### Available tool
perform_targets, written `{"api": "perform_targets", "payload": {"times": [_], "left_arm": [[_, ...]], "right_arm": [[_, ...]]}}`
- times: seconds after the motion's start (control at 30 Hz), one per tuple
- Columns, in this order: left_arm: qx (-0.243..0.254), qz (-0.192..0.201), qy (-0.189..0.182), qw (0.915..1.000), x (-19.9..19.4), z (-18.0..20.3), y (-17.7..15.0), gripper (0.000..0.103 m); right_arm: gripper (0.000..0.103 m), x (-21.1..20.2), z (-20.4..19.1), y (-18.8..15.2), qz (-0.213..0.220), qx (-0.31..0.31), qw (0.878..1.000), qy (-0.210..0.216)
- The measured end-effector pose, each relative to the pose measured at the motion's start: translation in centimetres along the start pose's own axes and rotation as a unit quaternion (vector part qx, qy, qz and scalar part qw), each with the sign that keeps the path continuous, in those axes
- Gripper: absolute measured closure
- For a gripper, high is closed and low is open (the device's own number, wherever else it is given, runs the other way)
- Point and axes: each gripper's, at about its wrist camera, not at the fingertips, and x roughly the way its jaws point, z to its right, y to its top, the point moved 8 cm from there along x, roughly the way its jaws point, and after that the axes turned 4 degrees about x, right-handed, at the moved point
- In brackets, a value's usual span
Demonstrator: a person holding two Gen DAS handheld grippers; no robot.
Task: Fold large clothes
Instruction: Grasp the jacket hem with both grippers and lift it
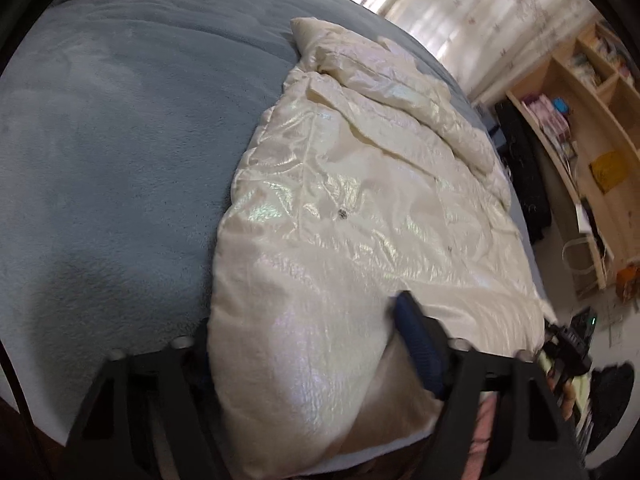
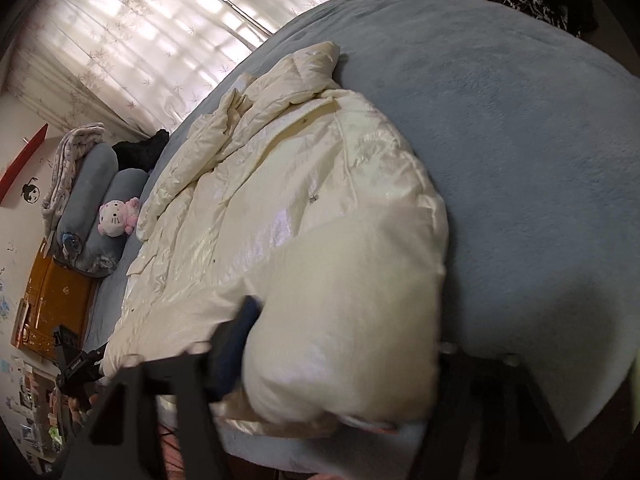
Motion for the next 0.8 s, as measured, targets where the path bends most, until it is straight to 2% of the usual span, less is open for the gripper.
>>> {"api": "perform_targets", "payload": {"times": [0.03,0.1,0.13,0.17,0.23,0.27,0.37,0.67,0.8], "left_arm": [[-0.014,0.001,-0.008,0.9999,0.2,0.0,0.0,0.066],[-0.044,0.012,-0.017,0.9988,0.2,0.0,0.2,0.078],[-0.054,0.020,-0.016,0.9982,0.0,0.0,0.2,0.084],[-0.058,0.027,-0.011,0.9979,-0.2,0.2,0.3,0.085],[-0.052,0.035,0.014,0.9979,-0.6,0.9,0.2,0.090],[-0.043,0.039,0.030,0.9979,-1.0,1.5,0.1,0.091],[-0.032,0.045,0.043,0.9976,-2.4,2.6,-0.2,0.093],[-0.040,0.046,0.019,0.9980,-8.1,5.3,-1.5,0.094],[-0.032,0.058,0.000,0.9978,-11.1,7.3,-0.7,0.094]], "right_arm": [[0.063,0.0,-0.1,0.1,0.001,0.002,1.000,-0.001],[0.071,0.0,-0.6,0.0,0.007,-0.002,1.000,-0.009],[0.075,-0.1,-0.8,0.0,0.010,-0.004,1.000,-0.012],[0.076,-0.2,-1.1,0.0,0.015,-0.007,1.000,-0.016],[0.080,-0.9,-1.5,0.1,0.025,-0.008,0.999,-0.022],[0.080,-1.3,-1.7,0.2,0.030,-0.006,0.999,-0.023],[0.082,-3.1,-2.3,0.4,0.045,-0.002,0.999,-0.019],[0.082,-8.7,-5.0,0.1,0.058,-0.027,0.998,-0.012],[0.082,-11.9,-6.9,0.4,0.073,-0.043,0.996,0.005]]}}
